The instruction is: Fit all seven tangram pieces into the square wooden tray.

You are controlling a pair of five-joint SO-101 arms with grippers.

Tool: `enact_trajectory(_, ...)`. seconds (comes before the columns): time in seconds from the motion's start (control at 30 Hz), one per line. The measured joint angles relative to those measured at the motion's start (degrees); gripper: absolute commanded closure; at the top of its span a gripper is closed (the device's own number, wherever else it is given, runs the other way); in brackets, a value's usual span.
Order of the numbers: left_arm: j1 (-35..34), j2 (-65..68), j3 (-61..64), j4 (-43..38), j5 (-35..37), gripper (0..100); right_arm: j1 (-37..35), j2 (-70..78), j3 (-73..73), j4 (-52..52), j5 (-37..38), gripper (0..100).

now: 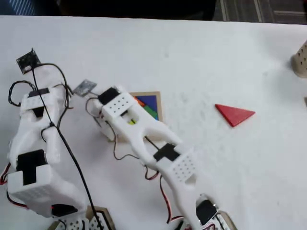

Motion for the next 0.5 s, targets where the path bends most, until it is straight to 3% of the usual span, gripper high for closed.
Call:
enact_trajectory(0.13, 0.00, 0.00, 0.00, 0.00, 0.00, 83, 0.79, 2.29, -1.67, -0.70, 0.00, 71.7)
enact_trajectory(0.33, 0.00, 0.00, 0.00, 0.00, 0.00, 83, 1.14, 3.87, -4.48, 1.05, 0.00, 87.1)
enact_trajectory(0.5, 0.00, 0.00, 0.00, 0.00, 0.00, 83, 1.93, 4.92, -6.68, 1.05, 0.18, 89.4)
